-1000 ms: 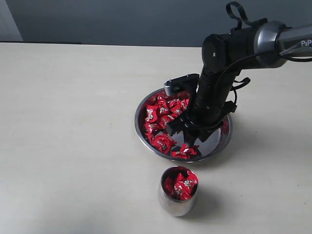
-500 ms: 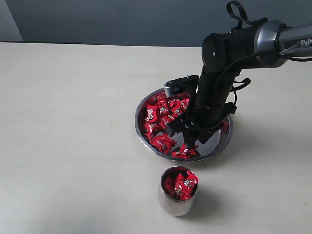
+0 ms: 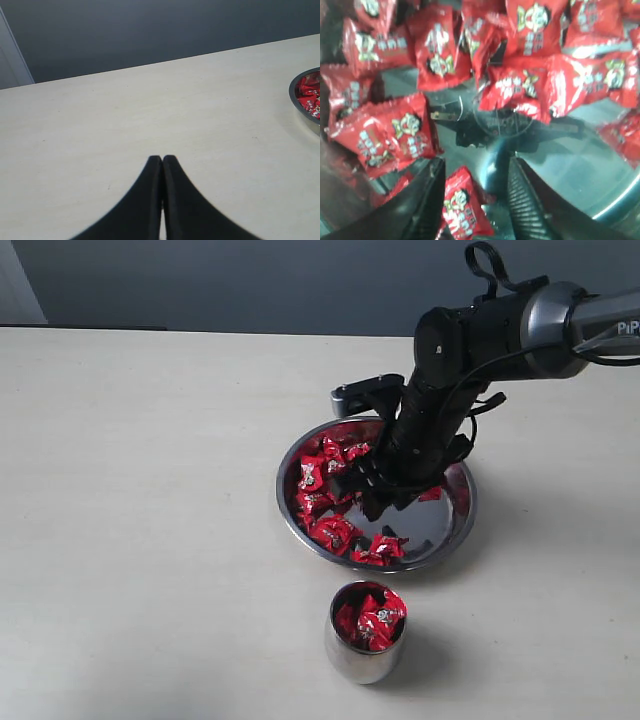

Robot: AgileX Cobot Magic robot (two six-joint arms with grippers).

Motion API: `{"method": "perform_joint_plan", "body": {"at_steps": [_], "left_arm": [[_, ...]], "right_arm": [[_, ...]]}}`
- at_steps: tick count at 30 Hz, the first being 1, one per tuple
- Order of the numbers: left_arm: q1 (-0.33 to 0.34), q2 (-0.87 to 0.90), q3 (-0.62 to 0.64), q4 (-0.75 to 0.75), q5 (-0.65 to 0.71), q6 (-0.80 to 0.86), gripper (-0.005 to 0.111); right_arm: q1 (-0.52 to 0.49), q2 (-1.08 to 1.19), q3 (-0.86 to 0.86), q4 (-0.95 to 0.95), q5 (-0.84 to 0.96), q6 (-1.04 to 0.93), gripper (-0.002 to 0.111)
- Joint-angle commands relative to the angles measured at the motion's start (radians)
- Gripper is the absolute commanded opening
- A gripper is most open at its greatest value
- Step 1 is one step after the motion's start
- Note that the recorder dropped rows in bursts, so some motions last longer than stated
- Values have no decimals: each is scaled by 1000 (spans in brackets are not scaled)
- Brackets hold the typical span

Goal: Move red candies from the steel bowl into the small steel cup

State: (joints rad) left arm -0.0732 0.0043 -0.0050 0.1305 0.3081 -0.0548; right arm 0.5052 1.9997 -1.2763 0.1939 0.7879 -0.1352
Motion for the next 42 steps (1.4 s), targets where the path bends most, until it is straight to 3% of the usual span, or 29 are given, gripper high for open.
{"method": "perform_joint_plan", "body": {"at_steps": [1, 10, 17, 42], "left_arm": [[2, -4, 5, 2, -7, -6, 0], [2, -4, 5, 2, -7, -6, 0], [2, -4, 5, 2, -7, -6, 0], [2, -4, 5, 2, -7, -6, 0]], "right_arm": [[-5, 0, -5, -10, -69, 1, 41], [-5, 0, -63, -228, -80, 177, 41], [-5, 100, -216, -241, 107, 191, 41], [-8, 128, -217, -414, 173, 277, 41]]}}
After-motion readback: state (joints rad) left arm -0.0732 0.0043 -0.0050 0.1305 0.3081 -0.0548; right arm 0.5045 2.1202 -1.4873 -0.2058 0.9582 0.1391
